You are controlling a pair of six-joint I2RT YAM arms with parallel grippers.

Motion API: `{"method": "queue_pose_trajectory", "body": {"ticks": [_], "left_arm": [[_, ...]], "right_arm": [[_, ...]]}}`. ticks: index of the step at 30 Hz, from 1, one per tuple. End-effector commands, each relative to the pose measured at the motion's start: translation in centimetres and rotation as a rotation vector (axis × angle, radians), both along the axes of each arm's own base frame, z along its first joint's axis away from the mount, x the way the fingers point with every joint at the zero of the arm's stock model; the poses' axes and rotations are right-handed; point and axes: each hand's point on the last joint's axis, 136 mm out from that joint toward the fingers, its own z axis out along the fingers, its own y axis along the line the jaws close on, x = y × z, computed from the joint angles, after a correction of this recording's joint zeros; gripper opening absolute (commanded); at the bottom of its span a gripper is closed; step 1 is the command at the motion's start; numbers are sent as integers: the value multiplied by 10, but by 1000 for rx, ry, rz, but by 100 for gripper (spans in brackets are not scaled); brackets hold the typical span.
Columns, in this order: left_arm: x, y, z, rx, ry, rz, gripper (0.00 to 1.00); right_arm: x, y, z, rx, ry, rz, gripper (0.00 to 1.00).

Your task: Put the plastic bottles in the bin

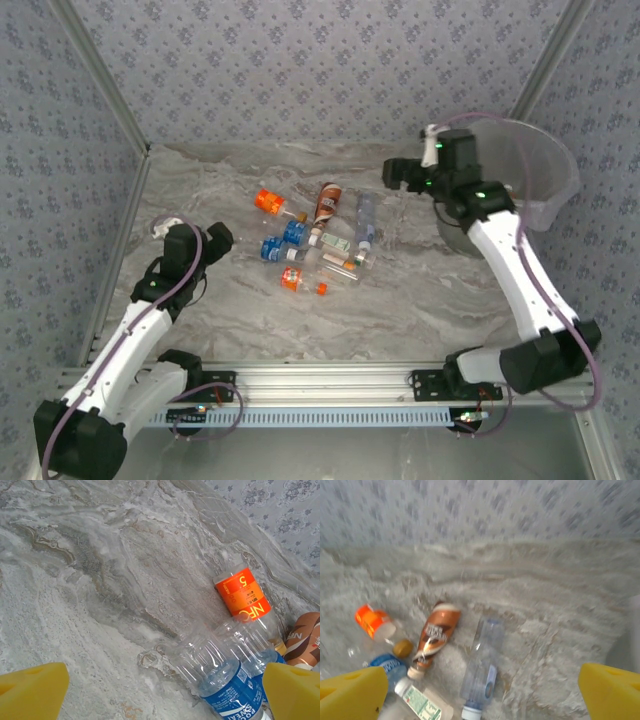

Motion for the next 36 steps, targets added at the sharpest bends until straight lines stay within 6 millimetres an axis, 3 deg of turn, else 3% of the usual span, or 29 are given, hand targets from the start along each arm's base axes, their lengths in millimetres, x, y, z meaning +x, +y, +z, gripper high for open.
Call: {"method": "queue_pose_trajectory", "body": {"ticks": [1,6,12,17,22,30,33,36], "left_arm": [[5,-1,7,-25,-32,9,99],[2,2,3,-27,-23,23,99],[0,0,3,-19,-7,7,99],[-2,2,3,-10,7,7,99],[-3,1,2,-11,13,7,99],[-1,-2,1,-15,36,-11,100],[2,-7,3,-24,44,-32,100],[5,-9,3,-26,59,-36,100]], "right_arm": [[14,16,-42,-160,64,-19,100],[40,30,-106,-244,246,-115,100],[65,44,-166,-233,371,-146,99],[75,48,-207,-249,462,-138,92],[75,51,-239,-210,542,-121,79],[66,51,-286,-202,630,-124,73],[65,49,-291,-208,637,-137,72],[65,46,-283,-212,610,-145,67]]}}
